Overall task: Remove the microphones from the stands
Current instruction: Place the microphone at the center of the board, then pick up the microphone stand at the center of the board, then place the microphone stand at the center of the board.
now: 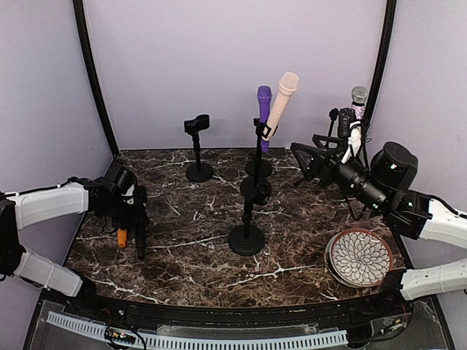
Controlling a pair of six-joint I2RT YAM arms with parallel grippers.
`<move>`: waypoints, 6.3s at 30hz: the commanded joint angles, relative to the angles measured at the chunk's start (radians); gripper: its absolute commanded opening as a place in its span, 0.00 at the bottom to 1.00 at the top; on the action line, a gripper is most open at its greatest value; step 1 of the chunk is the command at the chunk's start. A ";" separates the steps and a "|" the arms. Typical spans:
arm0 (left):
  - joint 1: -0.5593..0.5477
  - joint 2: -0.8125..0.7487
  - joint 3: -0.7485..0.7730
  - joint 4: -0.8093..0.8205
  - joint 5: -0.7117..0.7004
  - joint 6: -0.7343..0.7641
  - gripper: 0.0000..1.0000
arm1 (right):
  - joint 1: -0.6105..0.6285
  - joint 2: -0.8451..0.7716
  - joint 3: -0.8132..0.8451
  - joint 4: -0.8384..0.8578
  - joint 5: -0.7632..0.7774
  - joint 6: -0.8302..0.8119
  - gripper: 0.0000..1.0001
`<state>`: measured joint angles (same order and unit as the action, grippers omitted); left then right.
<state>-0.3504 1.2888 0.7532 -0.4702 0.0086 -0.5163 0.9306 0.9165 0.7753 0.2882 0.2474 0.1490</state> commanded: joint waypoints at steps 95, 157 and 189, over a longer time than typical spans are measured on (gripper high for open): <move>-0.509 0.107 0.274 0.559 0.336 0.420 0.80 | -0.062 -0.027 -0.252 0.201 0.224 0.307 0.92; -0.642 0.592 0.083 1.345 -0.015 0.569 0.43 | -0.065 -0.032 -0.271 0.166 0.290 0.311 0.92; -0.305 0.364 0.082 1.142 -0.086 0.622 0.00 | -0.069 -0.075 -0.304 0.158 0.312 0.315 0.92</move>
<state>-0.7254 1.7012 0.7826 0.6544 -0.0937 0.0780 0.8700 0.8585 0.4923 0.4122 0.5438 0.4656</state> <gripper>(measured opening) 0.190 0.918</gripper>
